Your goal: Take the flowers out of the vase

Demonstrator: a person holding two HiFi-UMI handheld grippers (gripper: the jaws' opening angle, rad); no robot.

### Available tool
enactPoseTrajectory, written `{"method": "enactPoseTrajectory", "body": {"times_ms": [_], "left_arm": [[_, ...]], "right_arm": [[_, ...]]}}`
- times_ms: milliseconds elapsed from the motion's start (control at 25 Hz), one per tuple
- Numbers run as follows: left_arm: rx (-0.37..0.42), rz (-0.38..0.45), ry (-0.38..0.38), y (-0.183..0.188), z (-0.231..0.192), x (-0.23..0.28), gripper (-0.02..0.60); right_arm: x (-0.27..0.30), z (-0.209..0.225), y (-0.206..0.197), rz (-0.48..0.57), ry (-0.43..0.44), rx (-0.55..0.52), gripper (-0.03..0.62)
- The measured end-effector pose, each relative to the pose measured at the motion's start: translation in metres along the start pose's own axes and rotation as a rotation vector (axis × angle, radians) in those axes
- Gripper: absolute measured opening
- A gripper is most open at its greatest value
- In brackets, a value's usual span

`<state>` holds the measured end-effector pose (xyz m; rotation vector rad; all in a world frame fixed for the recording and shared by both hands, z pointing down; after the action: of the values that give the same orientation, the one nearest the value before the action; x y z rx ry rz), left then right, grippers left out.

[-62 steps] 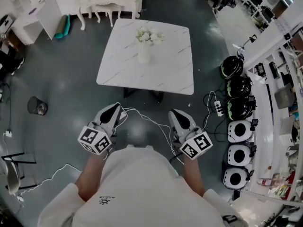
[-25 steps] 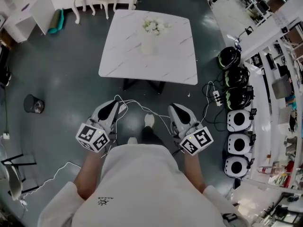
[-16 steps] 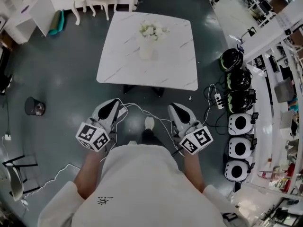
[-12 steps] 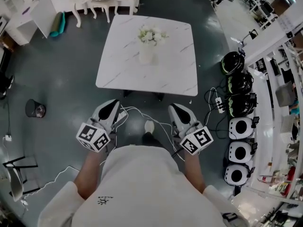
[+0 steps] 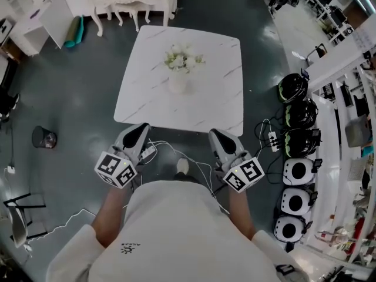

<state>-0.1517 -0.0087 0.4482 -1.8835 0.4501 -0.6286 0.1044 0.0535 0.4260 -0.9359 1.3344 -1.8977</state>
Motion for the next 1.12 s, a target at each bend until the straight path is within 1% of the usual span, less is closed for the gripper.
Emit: {"method": "enactPoseTrajectory", "body": {"times_ms": [280,520,680,960,1120], "left_arm": [[0.0,0.003,0.036,0.01,-0.003,0.044,-0.012],[0.033,-0.006,0.072,0.015,-0.001,0.076,-0.012],[0.026,-0.011,0.1,0.016,-0.001,0.09,-0.012],[0.021,-0.012,0.121,0.014,-0.002,0.101,-0.012],[0.023,-0.011,0.125,0.017,-0.004,0.102,-0.012]], "right_arm": [[0.019,0.046,0.012,-0.011,0.049,-0.005,0.002],[0.032,0.077,0.013,-0.035,0.089,-0.006,0.002],[0.037,0.096,0.015,-0.045,0.111,-0.006,0.002],[0.044,0.114,0.018,-0.046,0.129,-0.009,0.002],[0.046,0.116,0.018,-0.047,0.134,-0.008,0.002]]}}
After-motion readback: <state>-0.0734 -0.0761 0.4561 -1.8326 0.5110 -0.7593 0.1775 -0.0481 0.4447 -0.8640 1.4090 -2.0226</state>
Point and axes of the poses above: the fingertips, and each gripper's own axes: x forward along the fingers, z to its right, y out of its top, the point moved 5 cm from there along -x, backward along the fingers, and after that the axes turned 10 degrees about -z, right-handed, at the moved point
